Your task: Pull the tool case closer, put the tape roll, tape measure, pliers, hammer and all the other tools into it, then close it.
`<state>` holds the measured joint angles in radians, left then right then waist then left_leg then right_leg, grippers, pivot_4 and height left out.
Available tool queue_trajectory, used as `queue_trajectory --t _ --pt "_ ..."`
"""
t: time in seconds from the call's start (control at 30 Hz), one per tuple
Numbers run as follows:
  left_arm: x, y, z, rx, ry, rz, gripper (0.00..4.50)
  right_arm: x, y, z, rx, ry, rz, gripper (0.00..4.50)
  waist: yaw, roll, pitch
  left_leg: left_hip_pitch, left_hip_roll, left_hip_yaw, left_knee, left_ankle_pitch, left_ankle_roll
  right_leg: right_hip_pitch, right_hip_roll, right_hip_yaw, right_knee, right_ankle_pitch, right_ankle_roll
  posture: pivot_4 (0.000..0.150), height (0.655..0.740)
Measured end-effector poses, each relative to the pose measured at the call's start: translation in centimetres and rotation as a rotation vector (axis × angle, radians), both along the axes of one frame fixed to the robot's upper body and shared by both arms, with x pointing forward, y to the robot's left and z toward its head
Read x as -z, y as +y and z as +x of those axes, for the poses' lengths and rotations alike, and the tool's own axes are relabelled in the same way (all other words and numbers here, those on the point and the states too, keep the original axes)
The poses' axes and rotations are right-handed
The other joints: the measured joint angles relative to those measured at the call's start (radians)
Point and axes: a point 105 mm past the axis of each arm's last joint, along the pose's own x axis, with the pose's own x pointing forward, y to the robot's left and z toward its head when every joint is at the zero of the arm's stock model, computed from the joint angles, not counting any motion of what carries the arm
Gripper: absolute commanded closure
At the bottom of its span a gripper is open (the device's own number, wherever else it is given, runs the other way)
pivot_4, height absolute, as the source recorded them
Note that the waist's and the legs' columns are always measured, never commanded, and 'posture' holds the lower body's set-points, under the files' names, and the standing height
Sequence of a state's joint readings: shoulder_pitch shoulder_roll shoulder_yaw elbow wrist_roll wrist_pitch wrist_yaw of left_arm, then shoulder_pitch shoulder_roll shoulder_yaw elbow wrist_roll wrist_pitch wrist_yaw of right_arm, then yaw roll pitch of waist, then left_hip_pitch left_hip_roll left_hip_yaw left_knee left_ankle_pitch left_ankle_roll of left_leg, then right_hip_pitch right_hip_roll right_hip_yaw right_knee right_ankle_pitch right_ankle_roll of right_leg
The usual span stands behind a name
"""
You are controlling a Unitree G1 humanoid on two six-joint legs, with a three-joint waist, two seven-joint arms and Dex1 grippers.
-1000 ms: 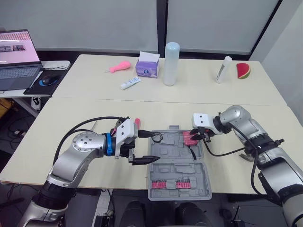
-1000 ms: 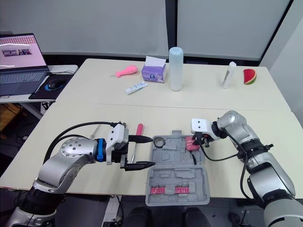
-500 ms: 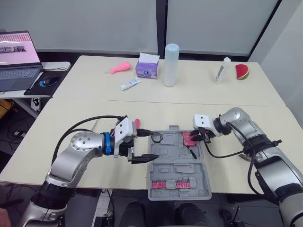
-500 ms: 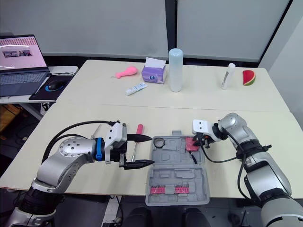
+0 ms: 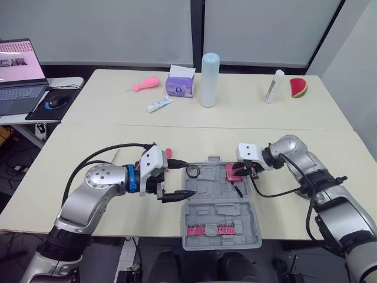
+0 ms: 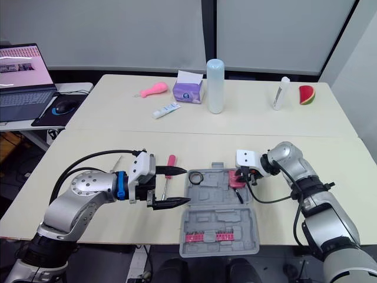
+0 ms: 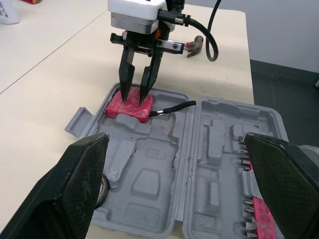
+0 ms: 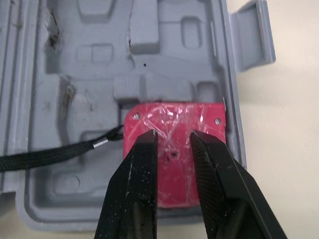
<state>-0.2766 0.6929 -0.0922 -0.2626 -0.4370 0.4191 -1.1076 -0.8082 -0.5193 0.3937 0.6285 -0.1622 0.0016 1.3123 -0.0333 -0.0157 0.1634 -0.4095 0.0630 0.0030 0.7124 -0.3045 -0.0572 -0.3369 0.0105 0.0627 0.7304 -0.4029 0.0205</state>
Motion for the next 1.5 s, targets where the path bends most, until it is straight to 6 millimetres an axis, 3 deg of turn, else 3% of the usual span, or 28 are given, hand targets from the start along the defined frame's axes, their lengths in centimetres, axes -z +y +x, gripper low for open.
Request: queue_trajectory --t 0.07,0.27,0.47,0.7,0.87,1.07,1.2,1.33,1.5 --pt "-0.1 0.1 0.1 -0.003 -0.012 -0.005 0.0 -0.6 0.4 -0.1 -0.007 -0.012 0.021 3.47 0.001 0.001 0.002 -0.001 0.0 0.0 0.0 0.0 0.0 -0.001 0.0 0.0 0.0 0.0 0.0 0.15 0.7002" --pt "-0.3 1.3 0.4 -0.046 -0.042 -0.046 0.0 -7.2 0.1 -0.6 0.017 -0.227 0.129 3.47 0.005 0.003 0.003 -0.008 0.0 -0.001 0.0 0.0 -0.001 -0.006 -0.001 -0.002 -0.001 0.0 0.0 0.15 0.7002" --pt "-0.6 3.6 1.2 -0.116 -0.08 -0.059 0.0 -8.4 -1.9 -3.4 0.161 -0.338 0.221 3.47 0.011 0.003 0.003 -0.009 -0.001 -0.002 -0.001 0.0 0.0 -0.006 -0.002 -0.003 -0.003 0.0 0.0 0.15 0.7002" --pt "0.1 8.3 2.3 -0.289 -0.072 -0.044 0.0 -8.2 -6.8 -7.4 0.472 -0.452 0.295 3.47 0.007 0.003 0.003 -0.009 -0.002 -0.002 -0.002 -0.001 0.002 -0.005 -0.001 -0.003 -0.004 0.0 0.0 0.15 0.7002" --pt "1.5 14.0 2.7 -0.538 -0.063 -0.057 0.0 -5.7 -11.2 -11.3 0.736 -0.457 0.276 3.47 0.002 0.003 0.003 -0.007 -0.001 -0.001 -0.003 -0.001 0.002 -0.005 -0.001 -0.002 -0.004 0.0 0.0 0.15 0.7002" --pt "5.0 18.8 0.8 -0.747 0.017 -0.029 0.0 -2.7 -13.6 -15.7 0.938 -0.439 0.314 3.47 0.002 0.003 0.003 -0.006 -0.001 -0.001 -0.004 -0.001 0.002 -0.004 0.0 -0.001 -0.003 0.0 0.0 0.15 0.7002" --pt "6.4 21.0 -0.4 -0.868 0.052 -0.019 0.0 -1.7 -14.1 -16.9 1.04 -0.442 0.373 3.47 0.001 0.003 0.003 -0.005 -0.001 0.0 -0.004 -0.001 0.002 -0.004 0.0 -0.001 -0.003 0.0 0.0 0.15 0.7002" --pt "7.7 22.8 -2.1 -0.978 0.096 -0.018 0.0 -1.4 -15.7 -17.9 1.116 -0.459 0.385 2.65 0.003 0.002 0.002 -0.005 -0.001 0.0 -0.004 -0.001 0.002 -0.003 0.0 -0.001 -0.003 0.0 0.0 0.15 0.7002" --pt "9.2 22.9 -3.9 -1.047 0.166 -0.049 0.0 -0.3 -16.8 -19.2 1.18 -0.416 0.404 1.56 0.003 0.002 0.002 -0.005 -0.001 0.0 -0.004 -0.001 0.002 -0.003 -0.001 -0.001 -0.003 0.0 0.0 0.15 0.7002"
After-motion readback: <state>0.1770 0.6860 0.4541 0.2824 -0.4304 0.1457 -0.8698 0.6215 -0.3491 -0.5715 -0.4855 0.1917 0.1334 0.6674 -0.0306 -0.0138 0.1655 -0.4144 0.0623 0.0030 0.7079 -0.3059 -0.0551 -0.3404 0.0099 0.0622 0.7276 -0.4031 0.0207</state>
